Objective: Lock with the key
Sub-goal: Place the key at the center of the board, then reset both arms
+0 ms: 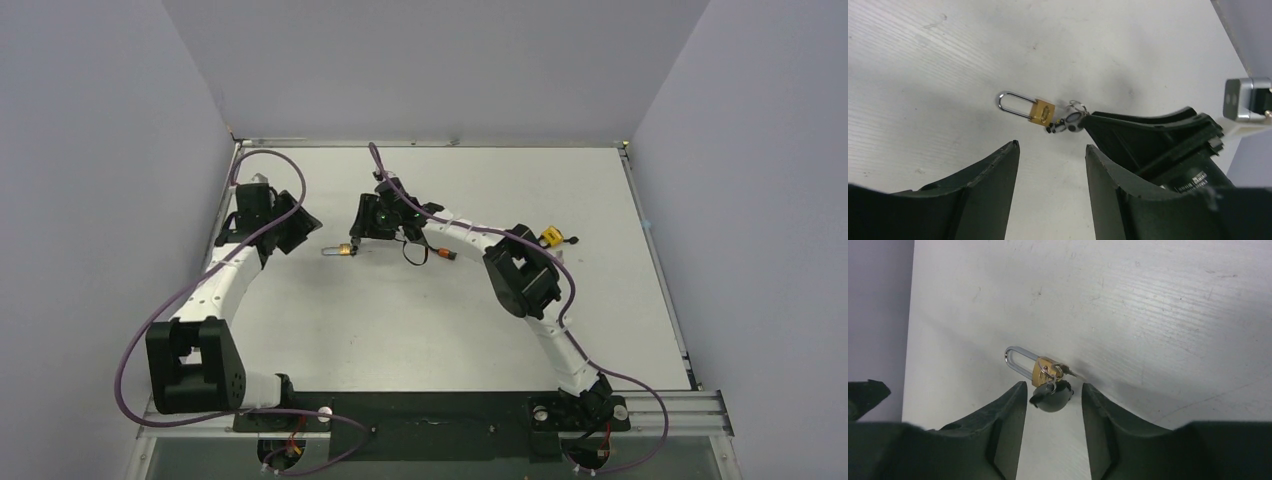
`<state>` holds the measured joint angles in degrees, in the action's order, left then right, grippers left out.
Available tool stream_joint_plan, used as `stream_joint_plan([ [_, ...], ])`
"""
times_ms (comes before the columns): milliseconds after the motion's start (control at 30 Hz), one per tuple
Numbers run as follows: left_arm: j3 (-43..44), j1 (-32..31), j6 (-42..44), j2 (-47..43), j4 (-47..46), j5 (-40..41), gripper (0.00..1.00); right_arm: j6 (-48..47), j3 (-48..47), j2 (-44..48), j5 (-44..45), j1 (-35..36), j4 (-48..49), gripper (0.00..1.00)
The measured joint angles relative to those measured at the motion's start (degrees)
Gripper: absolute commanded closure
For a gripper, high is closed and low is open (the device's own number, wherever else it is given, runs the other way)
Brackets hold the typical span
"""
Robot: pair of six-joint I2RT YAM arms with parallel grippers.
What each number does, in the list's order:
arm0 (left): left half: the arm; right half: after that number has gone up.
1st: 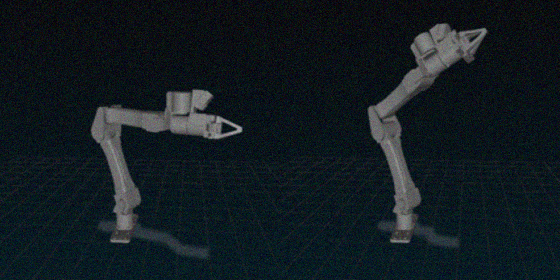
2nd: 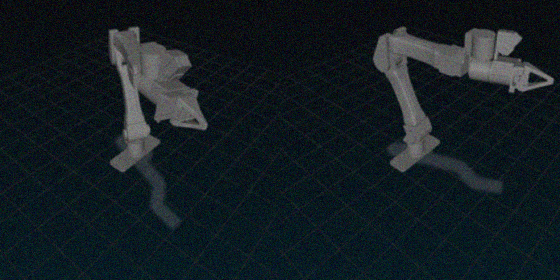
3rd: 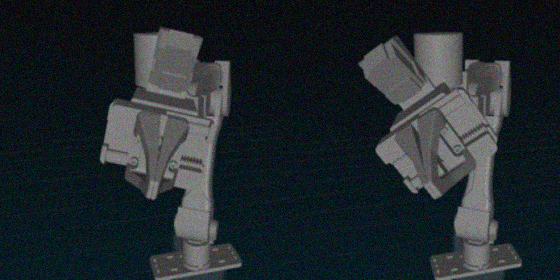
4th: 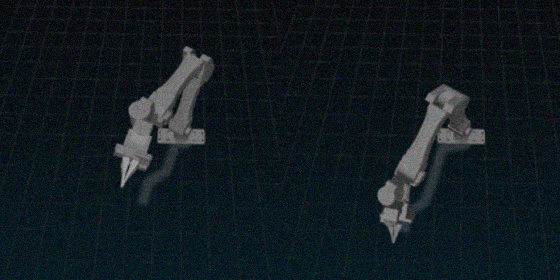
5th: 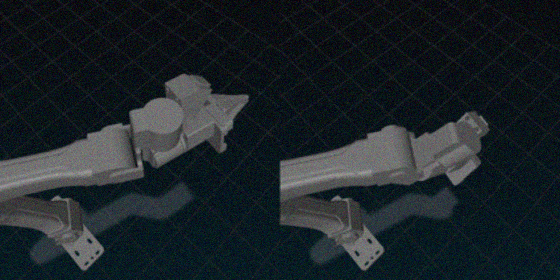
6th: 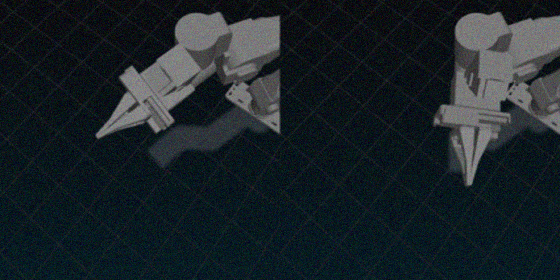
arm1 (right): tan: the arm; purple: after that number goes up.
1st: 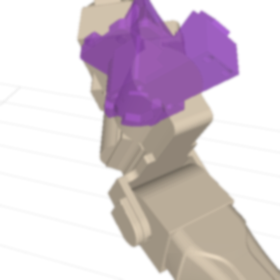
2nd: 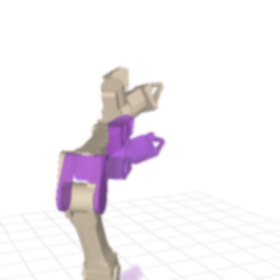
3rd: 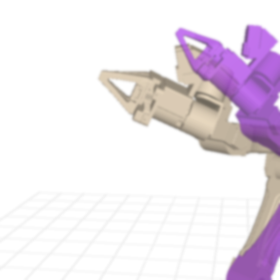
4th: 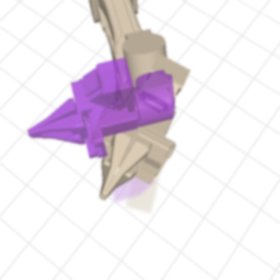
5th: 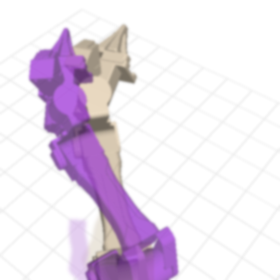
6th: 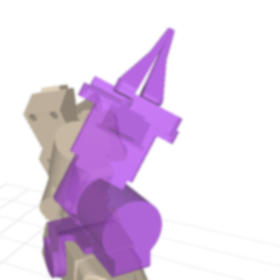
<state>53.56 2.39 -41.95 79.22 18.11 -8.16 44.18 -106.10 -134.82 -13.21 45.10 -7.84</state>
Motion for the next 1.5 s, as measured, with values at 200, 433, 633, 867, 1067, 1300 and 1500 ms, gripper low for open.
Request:
stream_joint_plan([
  [200,2.8,-4.9,1.7,-4.0,3.2,-1.5,0.47,-0.4,-0.3,0.4,-0.2,0.0,-1.7,0.39],
  [433,8.5,-10.6,2.6,-7.6,6.8,-3.2,0.46,-1.4,3.2,7.3,1.2,-0.1,-4.8,0.28],
  [633,12.0,-15.0,2.2,-10.5,7.1,-7.7,0.42,-2.8,13.4,23.8,3.6,-0.8,-5.5,0.27],
  [867,16.3,-24.9,2.7,-12.2,8.0,-8.6,0.41,-3.0,31.1,47.5,7.6,-3.8,-3.9,0.26],
  [1067,19.3,-35.0,5.7,-14.3,10.0,-5.6,0.40,-2.9,42.1,66.2,13.5,-4.9,-5.6,0.25],
  [1300,24.8,-44.8,11.8,-14.3,14.5,1.2,0.40,-2.8,46.8,82.7,20.0,-4.9,-7.1,0.24],
  [1500,25.0,-45.2,15.0,-14.5,18.5,3.8,0.40,-2.2,49.0,87.8,23.0,-4.9,-9.6,0.23],
])
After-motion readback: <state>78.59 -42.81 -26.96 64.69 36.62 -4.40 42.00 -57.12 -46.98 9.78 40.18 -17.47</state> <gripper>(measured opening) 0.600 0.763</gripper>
